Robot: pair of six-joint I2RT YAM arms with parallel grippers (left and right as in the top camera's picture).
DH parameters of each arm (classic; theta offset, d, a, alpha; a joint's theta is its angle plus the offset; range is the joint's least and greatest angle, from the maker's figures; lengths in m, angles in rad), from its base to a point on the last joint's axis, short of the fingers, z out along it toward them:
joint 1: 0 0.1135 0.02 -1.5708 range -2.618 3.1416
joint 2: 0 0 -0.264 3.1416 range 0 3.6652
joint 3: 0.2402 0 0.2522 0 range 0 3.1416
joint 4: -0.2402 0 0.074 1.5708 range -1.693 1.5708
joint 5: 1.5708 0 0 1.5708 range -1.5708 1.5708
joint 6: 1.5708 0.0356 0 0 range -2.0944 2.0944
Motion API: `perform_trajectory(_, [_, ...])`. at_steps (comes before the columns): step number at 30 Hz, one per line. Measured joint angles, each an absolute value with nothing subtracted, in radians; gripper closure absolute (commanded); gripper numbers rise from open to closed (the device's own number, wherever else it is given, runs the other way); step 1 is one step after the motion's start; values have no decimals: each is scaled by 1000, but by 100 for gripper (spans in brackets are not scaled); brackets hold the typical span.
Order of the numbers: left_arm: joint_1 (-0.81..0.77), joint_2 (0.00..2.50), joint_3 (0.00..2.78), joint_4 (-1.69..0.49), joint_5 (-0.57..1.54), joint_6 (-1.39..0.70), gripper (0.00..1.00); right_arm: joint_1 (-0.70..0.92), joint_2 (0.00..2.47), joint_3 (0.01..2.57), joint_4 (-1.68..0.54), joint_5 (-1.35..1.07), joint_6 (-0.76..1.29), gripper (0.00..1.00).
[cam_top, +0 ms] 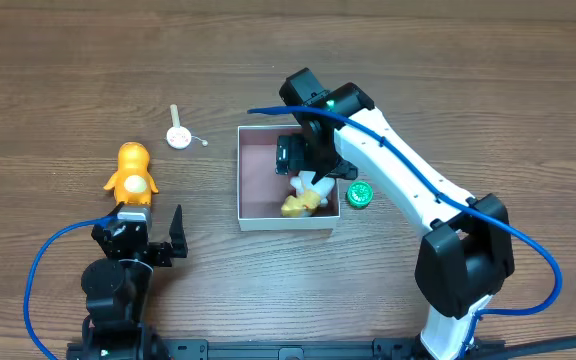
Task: Pack container
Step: 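Move the right gripper to the Rubik's cube and grasp it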
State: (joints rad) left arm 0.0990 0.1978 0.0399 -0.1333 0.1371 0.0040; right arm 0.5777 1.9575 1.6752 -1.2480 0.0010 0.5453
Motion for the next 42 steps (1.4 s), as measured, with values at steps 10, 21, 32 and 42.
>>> perform_trajectory(10, [99,197,40,-133,137,4,0,424,1960,2051,-1534,45,368,0])
perform_trajectory(21, [99,197,40,-133,137,4,0,-17,1960,2051,-1661,108,272,0])
perform_trajectory(32, [99,197,40,-133,137,4,0,-96,1960,2015,-1610,-26,146,0])
perform_trajectory(42, [99,197,40,-133,137,4,0,-96,1960,1950,-1468,-45,165,0])
